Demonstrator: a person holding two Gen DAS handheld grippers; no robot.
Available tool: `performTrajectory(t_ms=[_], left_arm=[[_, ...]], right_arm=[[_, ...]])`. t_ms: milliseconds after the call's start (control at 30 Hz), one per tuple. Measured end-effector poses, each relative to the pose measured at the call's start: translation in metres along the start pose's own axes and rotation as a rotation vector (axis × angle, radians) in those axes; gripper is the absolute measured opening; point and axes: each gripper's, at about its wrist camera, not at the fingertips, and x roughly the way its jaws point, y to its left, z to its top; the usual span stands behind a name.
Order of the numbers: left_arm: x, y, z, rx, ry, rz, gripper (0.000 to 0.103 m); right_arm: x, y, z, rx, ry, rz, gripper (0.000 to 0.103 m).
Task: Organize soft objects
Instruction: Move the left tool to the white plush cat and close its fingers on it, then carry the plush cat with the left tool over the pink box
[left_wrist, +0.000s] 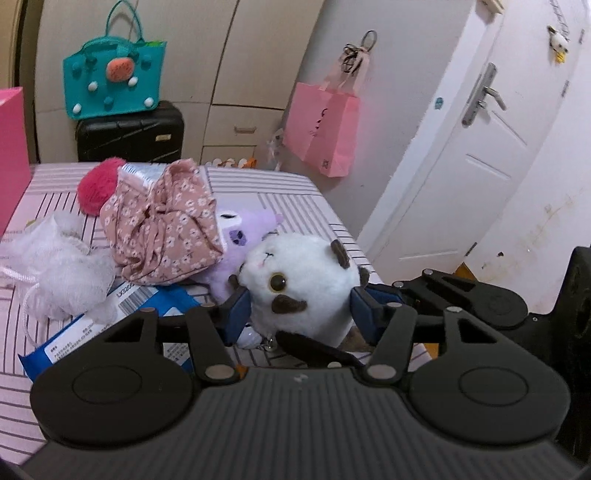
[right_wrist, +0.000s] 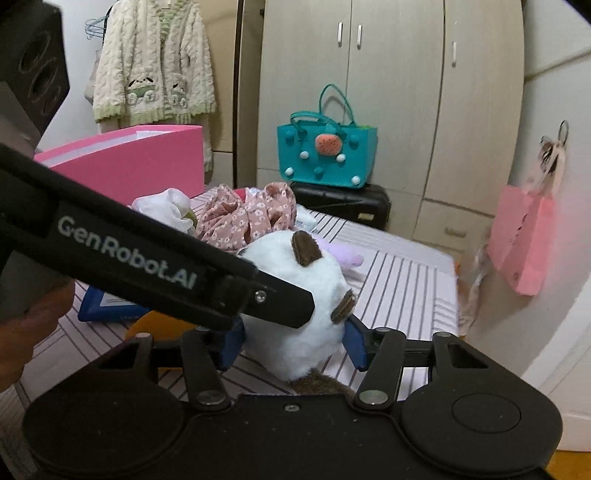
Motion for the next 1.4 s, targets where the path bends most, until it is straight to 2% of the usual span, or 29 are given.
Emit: performTrajectory(t_ms=[367, 533, 667, 767, 933, 1267, 1400], left_arm=[[-0.044, -0.016, 0.015, 0.091, -0.080, -0.092, 0.058], [-0.067, -0.019, 0.020, 0.135, -0.100, -0.118, 0.058], [-0.083, -0.018, 0.024, 0.139, -0.070, -0.120, 0.058], [-0.098, -0.016, 0.024, 0.172, -0.053, -0.095, 0.058], [-0.123, -0.009, 0.028, 0.177, 0.032, -0.063, 0.058], [-0.168, 0.022, 0.018, 0.102, 0.180, -0.031, 0.057], [-0.187, 0.036, 0.017, 0.075, 0.199, -0.017, 0.057]], right_arm=[[-0.047, 0.018, 0.022, -0.060, -0.082, -0.130, 0.061], [-0.066, 0.028, 0.033, -0.066, -0.089, -0.150, 0.061], [-0.076, 0.032, 0.043, -0.015, -0.062, -0.104, 0.061], [-0.081, 0.038, 0.053, 0.033, -0.036, -0.051, 0.061], [-0.085, 0.060, 0.064, 0.070, 0.052, 0.023, 0.061], [-0.087, 0.099, 0.076, 0.130, 0.198, 0.178, 0.061], [-0.088, 0.117, 0.081, 0.111, 0.198, 0.225, 0.061]])
